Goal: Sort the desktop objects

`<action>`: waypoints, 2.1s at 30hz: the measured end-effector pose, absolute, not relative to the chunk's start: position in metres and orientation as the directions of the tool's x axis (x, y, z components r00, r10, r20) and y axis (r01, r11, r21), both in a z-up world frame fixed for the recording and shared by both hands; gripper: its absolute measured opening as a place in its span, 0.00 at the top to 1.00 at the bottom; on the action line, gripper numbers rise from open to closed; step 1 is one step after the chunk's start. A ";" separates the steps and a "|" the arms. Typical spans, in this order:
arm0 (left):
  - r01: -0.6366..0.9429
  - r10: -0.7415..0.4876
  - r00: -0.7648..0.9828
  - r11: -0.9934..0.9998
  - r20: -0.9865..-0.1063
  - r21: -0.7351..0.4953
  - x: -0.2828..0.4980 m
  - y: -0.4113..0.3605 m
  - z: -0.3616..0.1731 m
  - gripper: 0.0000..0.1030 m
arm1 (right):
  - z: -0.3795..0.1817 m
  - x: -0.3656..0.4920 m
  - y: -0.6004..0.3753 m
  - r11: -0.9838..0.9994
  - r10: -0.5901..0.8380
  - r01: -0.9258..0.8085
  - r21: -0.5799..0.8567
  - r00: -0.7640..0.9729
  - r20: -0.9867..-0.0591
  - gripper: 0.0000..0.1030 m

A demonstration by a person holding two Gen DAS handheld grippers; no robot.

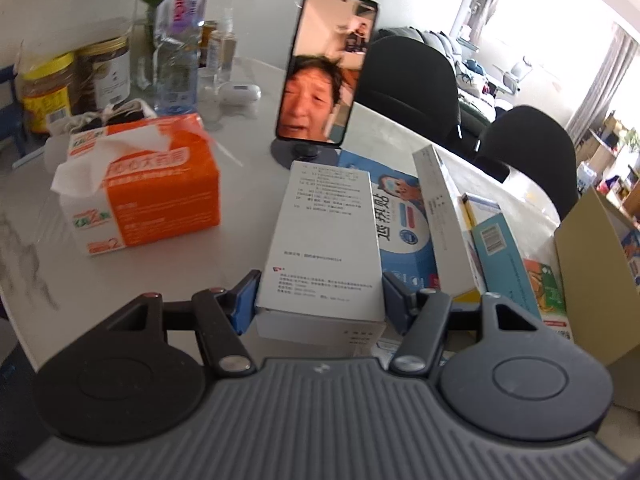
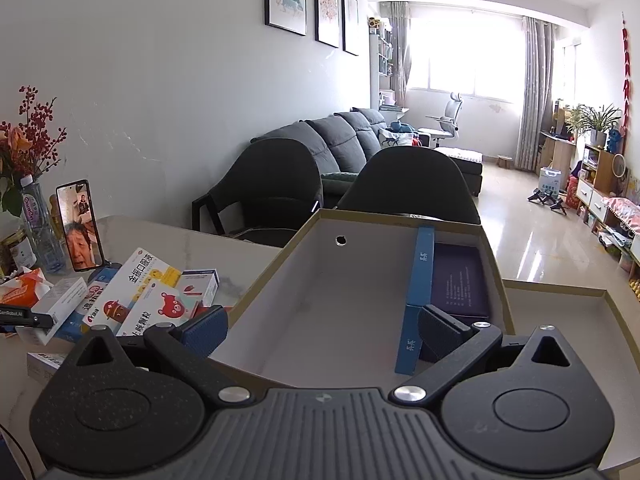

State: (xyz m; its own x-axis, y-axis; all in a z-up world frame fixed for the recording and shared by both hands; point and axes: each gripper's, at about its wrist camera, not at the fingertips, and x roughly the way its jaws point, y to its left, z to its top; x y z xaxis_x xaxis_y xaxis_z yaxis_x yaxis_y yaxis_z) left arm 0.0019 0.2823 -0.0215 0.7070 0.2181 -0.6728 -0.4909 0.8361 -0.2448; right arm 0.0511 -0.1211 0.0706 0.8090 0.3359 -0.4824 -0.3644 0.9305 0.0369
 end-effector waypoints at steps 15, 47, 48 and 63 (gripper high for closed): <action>-0.523 0.211 0.680 0.811 -0.702 -0.263 -0.018 0.296 -0.023 0.40 | 0.071 0.045 -0.111 0.914 0.374 -0.403 0.047 0.795 -0.478 0.01; -0.278 -0.051 0.729 0.889 -0.683 -0.363 0.066 0.243 -0.014 0.52 | 0.065 0.054 -0.108 0.906 0.393 -0.417 0.070 0.772 -0.499 0.01; -0.277 -0.054 0.726 0.890 -0.686 -0.363 0.070 0.242 -0.015 0.52 | 0.065 0.054 -0.108 0.906 0.394 -0.417 0.071 0.771 -0.500 0.01; -0.303 -0.021 0.699 0.897 -0.714 -0.323 0.088 0.233 -0.027 0.55 | 0.059 0.059 -0.109 0.900 0.412 -0.426 0.097 0.755 -0.510 0.01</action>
State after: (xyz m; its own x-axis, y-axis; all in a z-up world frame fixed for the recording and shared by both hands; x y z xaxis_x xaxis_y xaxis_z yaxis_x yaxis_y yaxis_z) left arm 0.0878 0.2331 -0.0272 0.6994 -0.0211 -0.7144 -0.3028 0.8967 -0.3229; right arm 0.0593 -0.1089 0.0594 0.7551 0.4123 -0.5098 -0.4257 0.8996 0.0971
